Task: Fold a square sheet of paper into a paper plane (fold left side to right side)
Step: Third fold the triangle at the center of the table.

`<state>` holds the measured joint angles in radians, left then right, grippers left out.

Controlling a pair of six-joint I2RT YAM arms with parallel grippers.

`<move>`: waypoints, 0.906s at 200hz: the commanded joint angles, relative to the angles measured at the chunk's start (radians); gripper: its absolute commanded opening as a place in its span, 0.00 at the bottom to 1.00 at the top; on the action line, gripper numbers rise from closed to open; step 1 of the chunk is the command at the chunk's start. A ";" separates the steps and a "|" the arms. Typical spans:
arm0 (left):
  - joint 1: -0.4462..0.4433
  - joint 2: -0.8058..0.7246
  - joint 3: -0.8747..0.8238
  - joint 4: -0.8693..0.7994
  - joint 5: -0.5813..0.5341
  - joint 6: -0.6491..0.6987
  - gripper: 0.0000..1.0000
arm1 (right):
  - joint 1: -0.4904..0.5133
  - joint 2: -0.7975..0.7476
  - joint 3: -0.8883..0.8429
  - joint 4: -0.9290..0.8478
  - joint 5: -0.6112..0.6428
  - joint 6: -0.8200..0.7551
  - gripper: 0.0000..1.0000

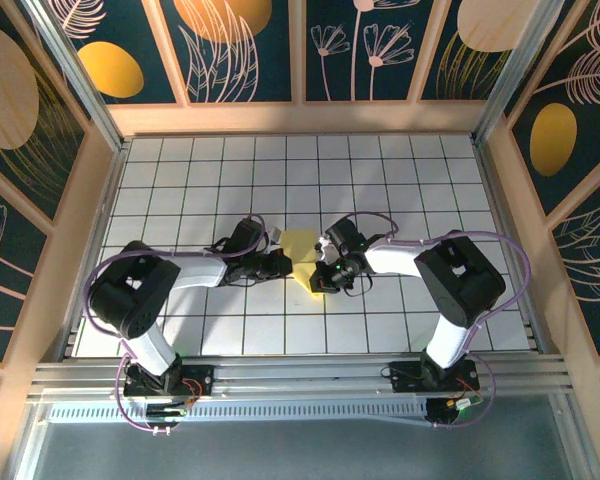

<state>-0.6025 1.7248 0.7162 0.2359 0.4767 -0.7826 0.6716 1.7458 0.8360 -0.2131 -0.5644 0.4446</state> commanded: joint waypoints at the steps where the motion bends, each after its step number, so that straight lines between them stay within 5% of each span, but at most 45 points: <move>1: -0.005 0.049 0.037 0.015 0.024 -0.003 0.00 | 0.009 0.052 -0.043 -0.132 0.147 0.000 0.00; 181: -0.005 0.101 0.068 -0.173 -0.066 0.029 0.00 | 0.029 0.009 0.139 -0.070 0.023 0.037 0.00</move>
<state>-0.6033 1.8000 0.7895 0.1627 0.4667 -0.7765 0.6838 1.7420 0.9421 -0.3107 -0.5232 0.4610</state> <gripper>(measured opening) 0.044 0.046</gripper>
